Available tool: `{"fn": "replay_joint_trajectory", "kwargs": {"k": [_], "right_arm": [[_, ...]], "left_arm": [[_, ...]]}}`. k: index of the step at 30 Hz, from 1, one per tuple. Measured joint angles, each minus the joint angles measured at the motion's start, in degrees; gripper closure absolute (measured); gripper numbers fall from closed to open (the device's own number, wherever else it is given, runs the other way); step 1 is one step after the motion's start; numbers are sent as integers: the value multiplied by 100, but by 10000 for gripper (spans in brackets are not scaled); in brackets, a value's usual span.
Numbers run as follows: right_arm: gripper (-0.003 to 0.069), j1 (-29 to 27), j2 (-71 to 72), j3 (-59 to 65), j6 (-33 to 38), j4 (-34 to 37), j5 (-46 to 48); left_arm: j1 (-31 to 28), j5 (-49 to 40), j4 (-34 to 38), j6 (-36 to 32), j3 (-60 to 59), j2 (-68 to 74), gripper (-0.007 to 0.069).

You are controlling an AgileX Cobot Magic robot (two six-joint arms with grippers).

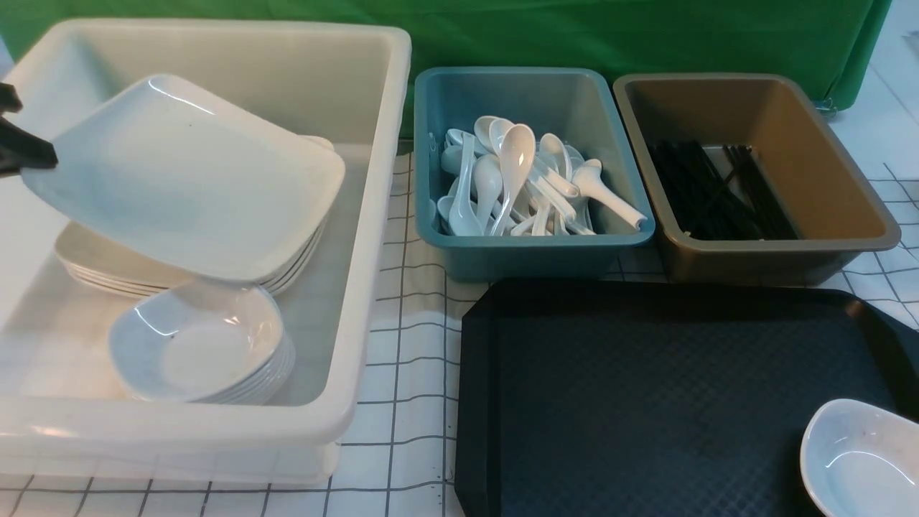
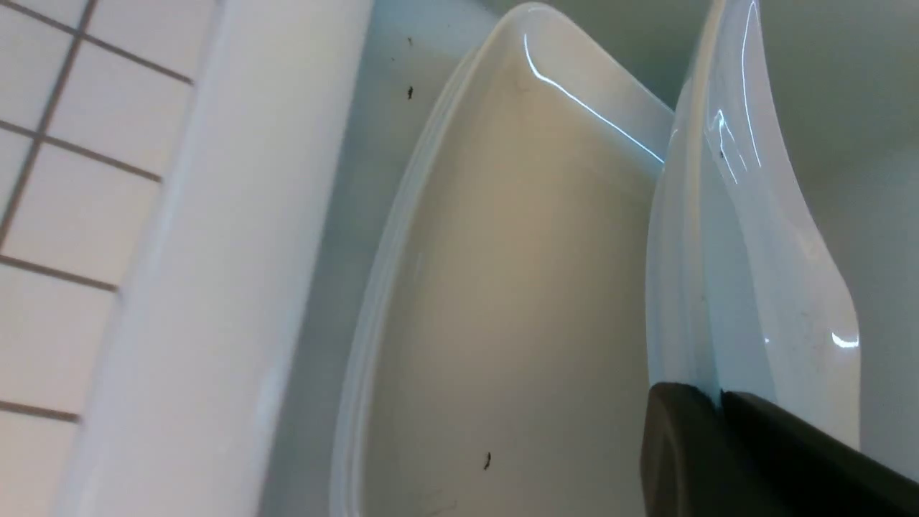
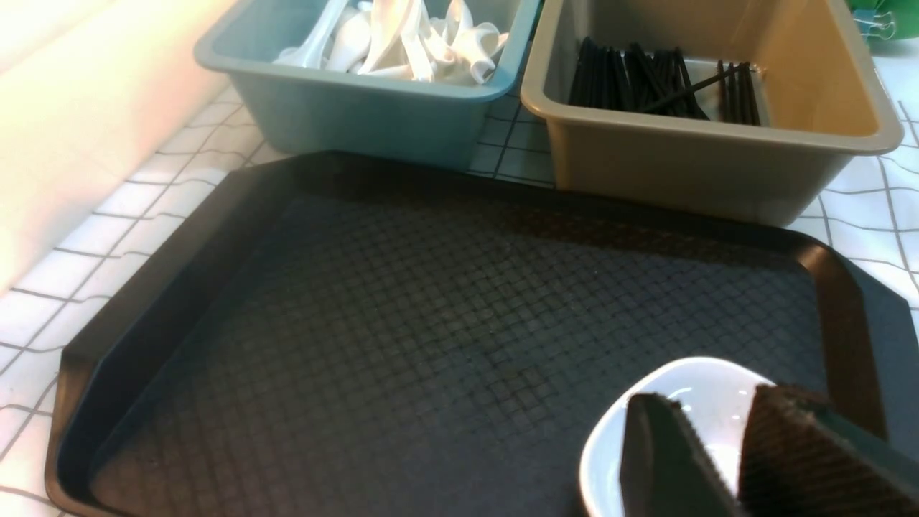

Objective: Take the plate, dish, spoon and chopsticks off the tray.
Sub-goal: Use the left arm to put the plate into the large storage box on the left

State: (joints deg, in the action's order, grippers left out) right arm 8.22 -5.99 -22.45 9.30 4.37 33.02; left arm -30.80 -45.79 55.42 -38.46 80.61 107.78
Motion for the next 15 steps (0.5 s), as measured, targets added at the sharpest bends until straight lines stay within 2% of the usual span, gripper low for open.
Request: {"fn": "replay_joint_trajectory", "kwargs": {"k": [7, 8, 9, 10, 15], "right_arm": [[419, 0, 0, 0, 0, 0, 0], [419, 0, 0, 0, 0, 0, 0], [419, 0, 0, 0, 0, 0, 0], [419, 0, 0, 0, 0, 0, 0], [419, 0, 0, 0, 0, 0, 0]], "left_arm": [[150, 394, -751, 581, 37, -6, 510], [231, 463, -1051, 759, 56, -6, 464], [240, 479, -1078, 773, 56, -6, 464], [301, 509, -1240, 868, 62, -6, 424], [360, 444, -1411, 1013, 73, -11, 288]]}}
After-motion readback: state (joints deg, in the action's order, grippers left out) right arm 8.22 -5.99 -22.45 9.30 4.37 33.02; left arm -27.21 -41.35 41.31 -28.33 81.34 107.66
